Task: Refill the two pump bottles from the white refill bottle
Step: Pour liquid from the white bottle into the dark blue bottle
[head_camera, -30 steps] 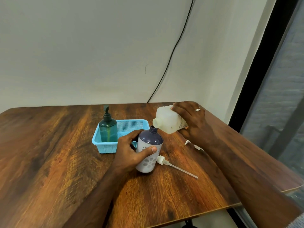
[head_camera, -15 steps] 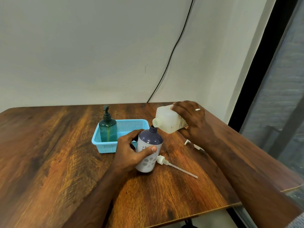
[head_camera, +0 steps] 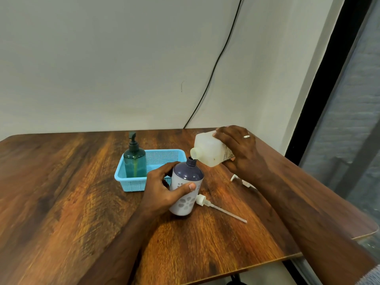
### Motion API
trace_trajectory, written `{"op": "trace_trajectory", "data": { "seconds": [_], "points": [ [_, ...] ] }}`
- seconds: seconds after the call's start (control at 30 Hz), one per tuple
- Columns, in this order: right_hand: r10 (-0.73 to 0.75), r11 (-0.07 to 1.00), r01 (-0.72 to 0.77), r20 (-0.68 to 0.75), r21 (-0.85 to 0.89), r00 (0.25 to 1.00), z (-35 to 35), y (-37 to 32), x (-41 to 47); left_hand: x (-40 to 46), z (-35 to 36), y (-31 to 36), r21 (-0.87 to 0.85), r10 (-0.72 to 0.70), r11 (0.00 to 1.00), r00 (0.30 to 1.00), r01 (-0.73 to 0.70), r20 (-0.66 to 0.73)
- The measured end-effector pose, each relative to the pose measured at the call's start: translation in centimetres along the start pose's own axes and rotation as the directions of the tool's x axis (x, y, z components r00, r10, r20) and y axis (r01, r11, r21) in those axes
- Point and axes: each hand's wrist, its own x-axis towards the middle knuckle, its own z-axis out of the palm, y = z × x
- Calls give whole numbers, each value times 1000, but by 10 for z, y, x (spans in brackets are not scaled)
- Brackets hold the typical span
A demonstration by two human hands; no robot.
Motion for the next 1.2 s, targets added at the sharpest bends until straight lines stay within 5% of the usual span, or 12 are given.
{"op": "trace_trajectory", "data": {
  "seconds": [1.2],
  "points": [
    [13,1000,-13,-12,10,1000,-2,-4,4,-1,1,-6,-45,-39,998,999,39,-2]
  ]
}}
